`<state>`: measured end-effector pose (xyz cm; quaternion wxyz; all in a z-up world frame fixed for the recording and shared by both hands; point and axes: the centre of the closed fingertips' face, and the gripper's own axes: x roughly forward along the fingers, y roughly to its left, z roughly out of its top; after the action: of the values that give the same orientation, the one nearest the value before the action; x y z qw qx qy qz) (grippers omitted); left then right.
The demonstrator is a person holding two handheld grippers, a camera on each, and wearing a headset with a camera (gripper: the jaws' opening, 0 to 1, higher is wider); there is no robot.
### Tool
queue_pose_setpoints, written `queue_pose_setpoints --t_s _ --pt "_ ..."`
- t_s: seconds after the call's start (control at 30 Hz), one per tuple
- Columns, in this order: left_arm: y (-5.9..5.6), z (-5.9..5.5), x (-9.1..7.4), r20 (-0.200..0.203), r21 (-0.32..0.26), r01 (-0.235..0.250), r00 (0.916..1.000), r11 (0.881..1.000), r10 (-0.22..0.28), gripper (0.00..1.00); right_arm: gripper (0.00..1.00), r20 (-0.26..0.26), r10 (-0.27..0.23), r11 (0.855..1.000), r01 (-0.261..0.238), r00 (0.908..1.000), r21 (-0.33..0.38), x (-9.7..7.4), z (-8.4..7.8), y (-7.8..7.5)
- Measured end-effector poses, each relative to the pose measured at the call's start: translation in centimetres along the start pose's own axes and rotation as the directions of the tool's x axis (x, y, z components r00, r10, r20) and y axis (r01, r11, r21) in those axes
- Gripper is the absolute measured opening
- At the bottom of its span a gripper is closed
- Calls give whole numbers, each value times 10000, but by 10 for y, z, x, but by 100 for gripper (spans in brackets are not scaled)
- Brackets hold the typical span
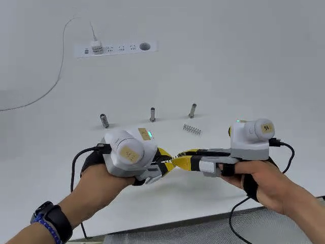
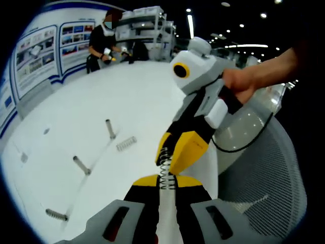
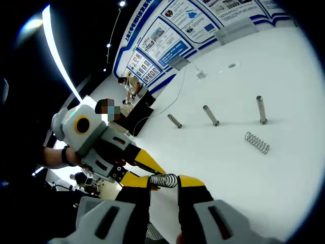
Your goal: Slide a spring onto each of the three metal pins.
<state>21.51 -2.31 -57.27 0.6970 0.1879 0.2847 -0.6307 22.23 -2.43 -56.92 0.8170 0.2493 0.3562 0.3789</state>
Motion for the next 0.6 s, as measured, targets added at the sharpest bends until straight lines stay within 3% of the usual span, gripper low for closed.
queue_pose_setpoints --t_s 0.4,0.5,0.6 --pt "0 7 -3 18 282 163 9999 9995 -164 10 18 -181 43 10000 -43 9998 -8 -4 6 3" --pt "1 11 -3 22 391 179 9998 9991 -180 10 18 -361 -75 9990 59 9993 -444 -6 9 6" --pt "2 17 -4 90 516 205 9997 9985 -210 10 17 -158 19 9985 -28 9999 -555 -9 20 10"
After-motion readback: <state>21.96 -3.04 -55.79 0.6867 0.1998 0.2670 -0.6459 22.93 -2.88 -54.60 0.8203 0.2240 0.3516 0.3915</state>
